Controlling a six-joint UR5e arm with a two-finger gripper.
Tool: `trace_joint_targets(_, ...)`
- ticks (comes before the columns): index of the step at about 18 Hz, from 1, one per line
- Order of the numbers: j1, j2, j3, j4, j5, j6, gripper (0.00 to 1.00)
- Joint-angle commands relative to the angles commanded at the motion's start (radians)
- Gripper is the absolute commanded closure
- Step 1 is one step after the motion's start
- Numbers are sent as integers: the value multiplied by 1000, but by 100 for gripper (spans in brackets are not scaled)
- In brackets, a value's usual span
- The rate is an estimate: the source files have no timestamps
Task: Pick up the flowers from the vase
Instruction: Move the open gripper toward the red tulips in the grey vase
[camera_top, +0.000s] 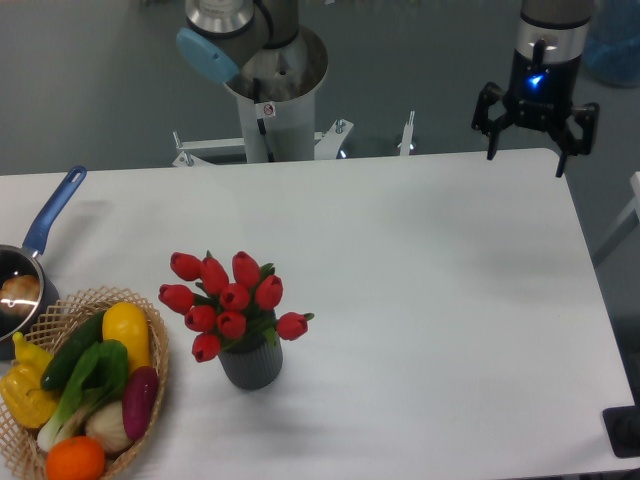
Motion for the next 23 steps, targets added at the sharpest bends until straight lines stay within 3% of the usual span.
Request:
trace_joint_targets(7, -2, 0, -8, 3, -8, 9, 0)
trace_joint_targets(10, -18, -26, -11, 9, -41, 5, 0)
trace_joint_targets(14, -2, -38, -46, 14, -120, -2, 0)
trace_joint_targets(20, -3, -18, -110, 3, -135, 9, 0)
trace_joint_targets(23, 0, -18, -133, 2, -222, 11, 0)
